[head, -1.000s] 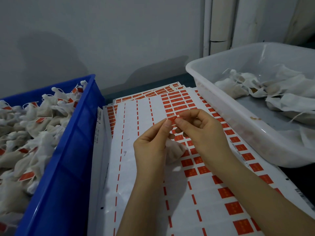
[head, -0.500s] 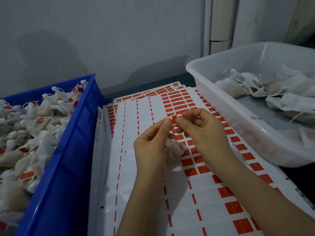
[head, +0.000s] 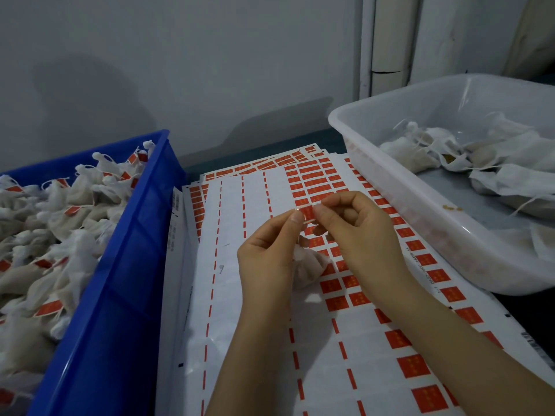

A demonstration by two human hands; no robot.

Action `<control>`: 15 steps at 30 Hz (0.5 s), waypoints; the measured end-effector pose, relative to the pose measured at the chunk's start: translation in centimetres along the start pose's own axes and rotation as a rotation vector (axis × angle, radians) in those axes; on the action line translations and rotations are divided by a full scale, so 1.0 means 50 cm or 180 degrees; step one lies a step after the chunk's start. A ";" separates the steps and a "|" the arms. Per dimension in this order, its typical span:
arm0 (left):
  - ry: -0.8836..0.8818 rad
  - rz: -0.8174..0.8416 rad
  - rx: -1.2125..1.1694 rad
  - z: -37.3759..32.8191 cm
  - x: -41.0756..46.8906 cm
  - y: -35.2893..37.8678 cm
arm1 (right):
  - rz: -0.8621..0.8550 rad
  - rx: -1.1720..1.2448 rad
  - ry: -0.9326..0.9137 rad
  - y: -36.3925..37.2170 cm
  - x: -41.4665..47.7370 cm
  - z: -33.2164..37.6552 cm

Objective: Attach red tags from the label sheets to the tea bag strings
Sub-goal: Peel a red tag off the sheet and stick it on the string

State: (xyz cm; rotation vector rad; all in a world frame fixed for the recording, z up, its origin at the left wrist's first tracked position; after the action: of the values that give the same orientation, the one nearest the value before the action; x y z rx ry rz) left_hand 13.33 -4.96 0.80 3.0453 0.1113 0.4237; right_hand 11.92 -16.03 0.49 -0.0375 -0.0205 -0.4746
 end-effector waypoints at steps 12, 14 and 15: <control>0.0005 0.0014 -0.0089 0.002 0.003 -0.001 | 0.0471 -0.0193 0.0069 0.009 -0.007 0.010; 0.0029 0.0037 -0.0074 0.002 0.003 0.000 | 0.0437 -0.0221 0.0048 0.007 -0.007 0.008; 0.0033 0.0043 -0.0065 0.002 0.003 0.000 | 0.0403 -0.0185 0.0039 0.005 -0.006 0.008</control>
State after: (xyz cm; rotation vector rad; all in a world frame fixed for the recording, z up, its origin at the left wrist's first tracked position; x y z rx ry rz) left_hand 13.51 -4.96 0.72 3.0258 0.0864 0.4387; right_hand 11.75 -15.67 0.86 -0.0925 0.0077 -0.3488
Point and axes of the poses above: each hand's wrist, its own x-axis towards the middle knuckle, its own y-axis out of the palm, z = x × y, the point moved 1 cm from there along x, towards the middle knuckle, and after that the axes turned 15 degrees about y, right-handed, at the moved point
